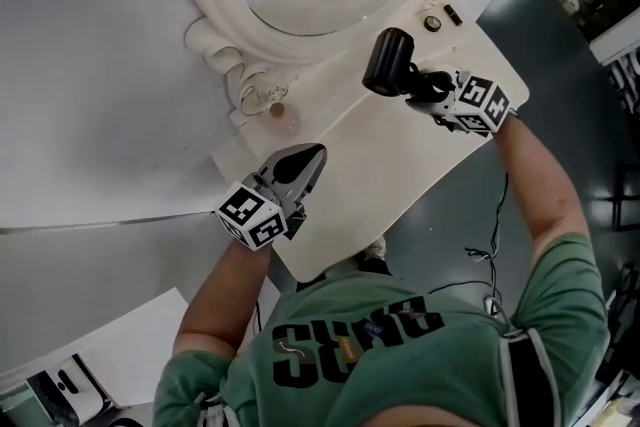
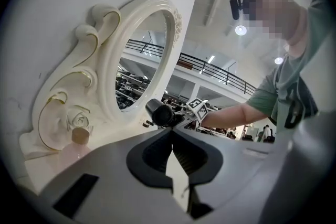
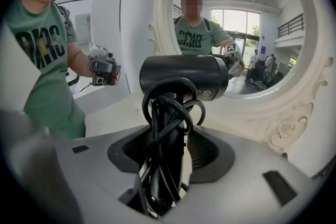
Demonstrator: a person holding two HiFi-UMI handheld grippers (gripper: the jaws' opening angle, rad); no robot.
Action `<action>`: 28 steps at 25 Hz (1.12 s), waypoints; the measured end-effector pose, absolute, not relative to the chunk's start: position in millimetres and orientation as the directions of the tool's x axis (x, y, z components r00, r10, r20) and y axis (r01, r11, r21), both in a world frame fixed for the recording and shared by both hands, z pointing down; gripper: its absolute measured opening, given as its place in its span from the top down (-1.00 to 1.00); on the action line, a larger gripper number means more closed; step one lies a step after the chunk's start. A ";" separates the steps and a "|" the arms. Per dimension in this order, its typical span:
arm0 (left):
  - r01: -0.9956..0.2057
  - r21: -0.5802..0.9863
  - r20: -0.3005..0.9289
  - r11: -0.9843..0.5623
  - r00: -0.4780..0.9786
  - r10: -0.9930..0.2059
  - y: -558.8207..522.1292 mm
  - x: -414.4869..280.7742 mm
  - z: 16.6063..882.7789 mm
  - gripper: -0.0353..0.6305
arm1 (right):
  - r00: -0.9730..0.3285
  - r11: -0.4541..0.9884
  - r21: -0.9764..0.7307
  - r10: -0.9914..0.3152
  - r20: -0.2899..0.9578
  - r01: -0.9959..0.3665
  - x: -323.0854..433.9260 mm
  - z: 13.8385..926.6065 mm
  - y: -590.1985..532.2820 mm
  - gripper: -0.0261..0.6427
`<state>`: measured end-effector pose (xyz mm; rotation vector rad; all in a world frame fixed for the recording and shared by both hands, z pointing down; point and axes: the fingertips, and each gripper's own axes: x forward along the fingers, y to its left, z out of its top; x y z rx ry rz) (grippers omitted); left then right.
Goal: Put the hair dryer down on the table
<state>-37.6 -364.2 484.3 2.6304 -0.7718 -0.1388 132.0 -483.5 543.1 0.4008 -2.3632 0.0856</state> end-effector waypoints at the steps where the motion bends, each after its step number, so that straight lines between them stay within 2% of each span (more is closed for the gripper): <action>1: -0.496 0.397 0.017 -0.772 0.845 -0.534 -366.0 -35.2 488.2 0.86 | -0.680 0.960 0.059 -0.238 0.694 -0.275 127.0 549.3 -487.7 0.32; 8: -0.470 0.407 0.016 -0.783 0.861 -0.508 -370.6 -20.9 512.3 0.86 | -0.602 0.997 0.062 -0.076 0.795 -0.044 93.5 590.0 -498.4 0.32; 19: -0.460 0.438 0.014 -0.773 0.863 -0.505 -374.5 -16.8 532.9 0.86 | -0.455 0.975 0.029 0.076 0.887 0.220 56.3 629.3 -494.4 0.32; 28: -0.456 0.442 0.014 -0.772 0.864 -0.503 -375.3 -19.8 536.3 0.86 | -0.357 0.953 0.008 0.105 0.928 0.302 47.4 647.8 -509.5 0.32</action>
